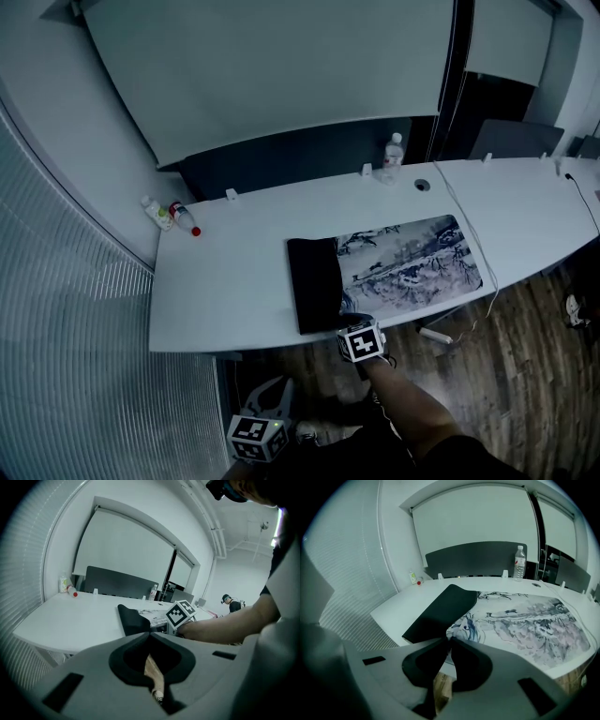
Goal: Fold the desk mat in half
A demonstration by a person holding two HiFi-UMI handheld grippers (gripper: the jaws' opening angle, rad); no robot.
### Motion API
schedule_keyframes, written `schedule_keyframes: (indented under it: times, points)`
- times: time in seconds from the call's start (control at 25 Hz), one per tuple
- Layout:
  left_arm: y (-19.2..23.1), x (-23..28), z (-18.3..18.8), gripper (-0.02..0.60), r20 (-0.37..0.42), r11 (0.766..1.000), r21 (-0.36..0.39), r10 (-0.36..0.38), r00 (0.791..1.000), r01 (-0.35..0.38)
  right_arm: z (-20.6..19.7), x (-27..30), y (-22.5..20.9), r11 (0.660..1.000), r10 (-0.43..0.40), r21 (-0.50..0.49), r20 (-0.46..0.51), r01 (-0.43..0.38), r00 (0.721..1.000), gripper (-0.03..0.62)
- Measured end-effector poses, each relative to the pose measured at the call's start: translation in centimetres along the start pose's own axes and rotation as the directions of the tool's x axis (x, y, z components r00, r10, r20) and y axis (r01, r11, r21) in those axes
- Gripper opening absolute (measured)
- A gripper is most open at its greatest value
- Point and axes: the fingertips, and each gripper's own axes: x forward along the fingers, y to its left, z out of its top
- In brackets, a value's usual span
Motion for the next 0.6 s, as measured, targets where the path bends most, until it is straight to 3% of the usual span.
schedule_keyframes:
  times: [0.6]
  points:
    - [-4.7,3.9,1.1,0.006,-0.029,0.998,0.039,-0.04,0.999,0.041,-0.8,-2.2,-6.5,0.997,-0.039,0.062,0.026,0.037,0.999,0.043]
